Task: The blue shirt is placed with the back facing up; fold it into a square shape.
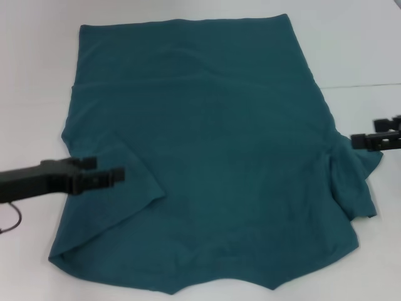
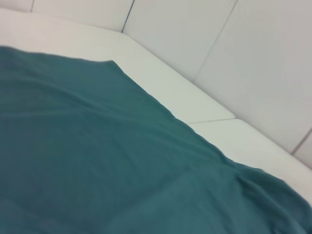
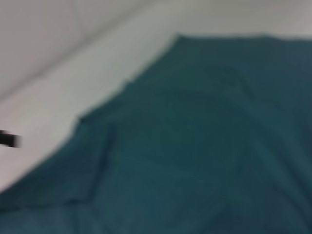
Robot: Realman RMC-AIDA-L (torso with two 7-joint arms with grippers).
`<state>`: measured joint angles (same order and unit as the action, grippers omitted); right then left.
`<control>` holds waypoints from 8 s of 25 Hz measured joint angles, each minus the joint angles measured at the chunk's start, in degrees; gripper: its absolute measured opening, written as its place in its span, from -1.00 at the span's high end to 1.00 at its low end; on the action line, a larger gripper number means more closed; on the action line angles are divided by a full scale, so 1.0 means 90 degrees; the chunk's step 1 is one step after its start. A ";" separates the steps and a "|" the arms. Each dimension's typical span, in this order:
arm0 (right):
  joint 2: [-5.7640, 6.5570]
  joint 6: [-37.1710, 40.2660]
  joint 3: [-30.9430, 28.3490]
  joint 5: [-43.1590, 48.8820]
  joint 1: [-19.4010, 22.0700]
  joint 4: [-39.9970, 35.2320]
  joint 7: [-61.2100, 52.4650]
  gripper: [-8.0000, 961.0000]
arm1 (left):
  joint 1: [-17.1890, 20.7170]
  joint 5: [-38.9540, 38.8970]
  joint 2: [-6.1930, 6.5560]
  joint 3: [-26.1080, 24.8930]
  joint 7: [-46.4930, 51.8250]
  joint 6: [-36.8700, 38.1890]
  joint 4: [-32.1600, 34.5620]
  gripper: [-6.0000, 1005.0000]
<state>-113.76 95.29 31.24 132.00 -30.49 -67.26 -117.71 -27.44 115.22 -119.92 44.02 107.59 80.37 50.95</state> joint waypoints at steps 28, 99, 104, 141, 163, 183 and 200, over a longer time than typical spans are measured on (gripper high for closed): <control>-0.0565 -0.0633 0.2040 0.3952 -0.0530 -0.0280 -0.0951 -0.97 | 0.0128 0.0060 0.0214 -0.0698 -0.0358 0.0839 -0.0674 -0.86; -0.0579 -0.1982 0.3677 0.3996 -0.0316 0.0373 -0.1724 0.32 | 0.0143 0.0059 0.0209 -0.0701 -0.0314 0.0591 -0.0740 -0.86; -0.0577 -0.1993 0.3677 0.3994 -0.0312 0.0424 -0.1721 0.58 | 0.0146 0.0059 0.0209 -0.0702 -0.0313 0.0591 -0.0740 -0.86; -0.0680 -0.2398 0.5430 0.4018 -0.0006 -0.1617 -0.1364 0.95 | 0.0157 0.0049 0.0218 -0.0902 -0.0268 0.0585 -0.0740 -0.86; -0.0710 -0.1412 0.6605 0.4028 -0.0154 -0.1612 -0.1020 0.78 | 0.0291 0.0060 0.0196 -0.0897 -0.0279 0.0666 -0.0739 -0.86; -0.0685 -0.1186 0.4660 0.3063 -0.0144 -0.1581 -0.1033 -0.35 | 0.0271 0.0059 0.0189 -0.0897 -0.0314 0.0670 -0.0711 -0.86; -0.0491 -0.1099 0.0807 0.1618 -0.0057 -0.0411 -0.0088 -0.40 | 0.0116 0.0051 0.0230 -0.0889 -0.0320 0.0678 -0.0681 -0.86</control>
<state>-118.18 85.40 38.51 146.57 -31.01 -70.96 -118.50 -26.39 115.67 -117.84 36.02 104.71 86.48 44.83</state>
